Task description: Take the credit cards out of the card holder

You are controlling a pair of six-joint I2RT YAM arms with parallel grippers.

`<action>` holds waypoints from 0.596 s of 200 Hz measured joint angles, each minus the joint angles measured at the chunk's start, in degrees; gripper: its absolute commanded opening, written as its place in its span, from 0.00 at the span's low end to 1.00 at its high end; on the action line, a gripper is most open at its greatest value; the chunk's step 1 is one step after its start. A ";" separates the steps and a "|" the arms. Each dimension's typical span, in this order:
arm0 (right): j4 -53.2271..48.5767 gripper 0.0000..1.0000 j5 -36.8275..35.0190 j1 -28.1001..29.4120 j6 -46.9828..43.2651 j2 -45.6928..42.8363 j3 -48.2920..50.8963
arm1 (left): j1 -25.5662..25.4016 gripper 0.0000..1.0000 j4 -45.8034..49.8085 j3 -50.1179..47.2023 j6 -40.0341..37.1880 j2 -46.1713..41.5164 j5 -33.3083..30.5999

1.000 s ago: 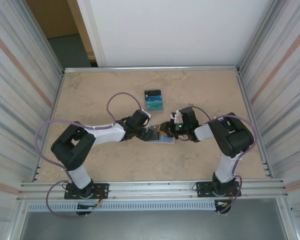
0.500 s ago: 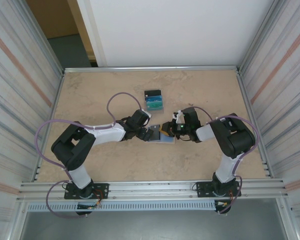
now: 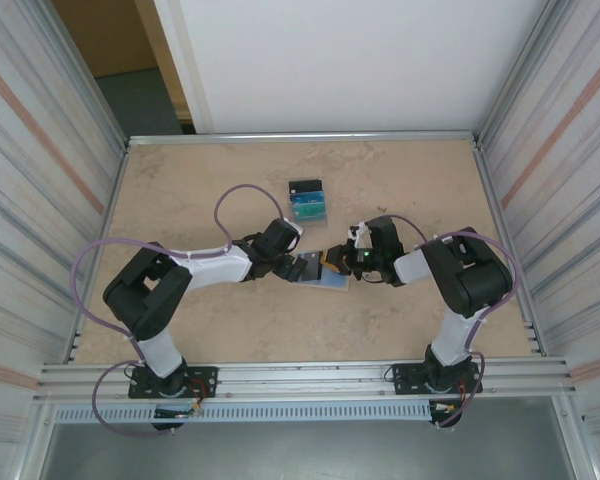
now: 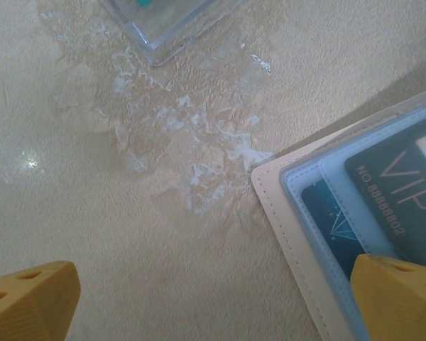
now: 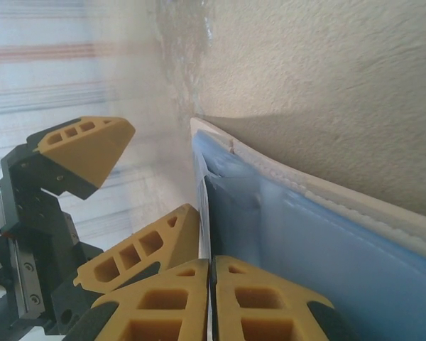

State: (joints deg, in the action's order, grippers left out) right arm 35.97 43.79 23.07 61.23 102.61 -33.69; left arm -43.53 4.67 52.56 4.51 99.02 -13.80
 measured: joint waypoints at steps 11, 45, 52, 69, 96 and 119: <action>-0.13 0.08 0.00 -0.24 -0.20 0.00 0.02 | 0.00 0.99 -0.02 0.00 0.02 0.00 0.00; -2.08 0.06 -0.04 -0.33 -1.27 -0.52 0.02 | 0.00 0.99 0.00 0.07 0.04 0.00 0.02; -2.78 0.06 -0.11 -0.33 -1.75 -0.76 0.00 | 0.00 0.99 0.00 0.07 0.04 0.00 0.02; -5.42 0.06 -0.44 -0.50 -3.13 -2.03 -0.04 | 0.00 0.99 -0.02 0.07 0.07 0.00 0.02; -12.04 0.05 -1.95 -1.07 -6.49 -5.05 -0.94 | 0.00 0.99 -0.02 0.07 0.09 0.00 0.04; -18.32 0.05 -3.80 -1.27 -9.81 -7.54 -2.47 | 0.00 0.99 0.02 0.07 0.28 -0.02 0.07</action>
State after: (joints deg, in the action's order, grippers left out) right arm 17.65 39.99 21.80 51.42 95.07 -36.16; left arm -43.53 4.69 52.62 4.80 99.00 -13.74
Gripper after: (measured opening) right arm 0.057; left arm 0.986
